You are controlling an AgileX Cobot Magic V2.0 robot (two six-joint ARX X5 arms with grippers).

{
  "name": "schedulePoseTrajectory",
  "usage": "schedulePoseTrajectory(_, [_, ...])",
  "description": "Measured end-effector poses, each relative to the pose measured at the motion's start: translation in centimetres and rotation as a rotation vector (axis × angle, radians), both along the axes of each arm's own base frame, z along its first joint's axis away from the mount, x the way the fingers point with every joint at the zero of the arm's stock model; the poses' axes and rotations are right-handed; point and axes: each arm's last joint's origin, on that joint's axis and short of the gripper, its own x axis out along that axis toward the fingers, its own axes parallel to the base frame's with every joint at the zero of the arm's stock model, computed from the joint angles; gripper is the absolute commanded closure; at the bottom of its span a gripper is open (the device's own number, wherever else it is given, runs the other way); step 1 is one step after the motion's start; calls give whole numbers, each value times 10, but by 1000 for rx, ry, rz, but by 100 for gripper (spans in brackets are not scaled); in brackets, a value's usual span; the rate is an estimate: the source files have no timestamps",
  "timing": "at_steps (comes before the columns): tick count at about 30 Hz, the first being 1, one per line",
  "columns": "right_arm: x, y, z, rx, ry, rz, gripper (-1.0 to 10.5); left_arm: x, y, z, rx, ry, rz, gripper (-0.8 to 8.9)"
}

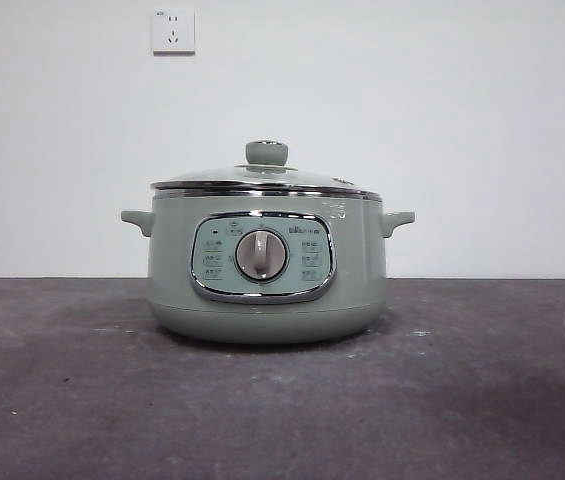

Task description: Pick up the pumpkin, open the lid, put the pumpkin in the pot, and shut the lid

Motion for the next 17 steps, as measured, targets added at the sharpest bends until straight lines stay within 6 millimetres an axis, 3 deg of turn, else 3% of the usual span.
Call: schedulePoseTrajectory(17, [0, 0, 0, 17, 2, -3, 946, 0, 0, 0, 0, 0, 0, 818])
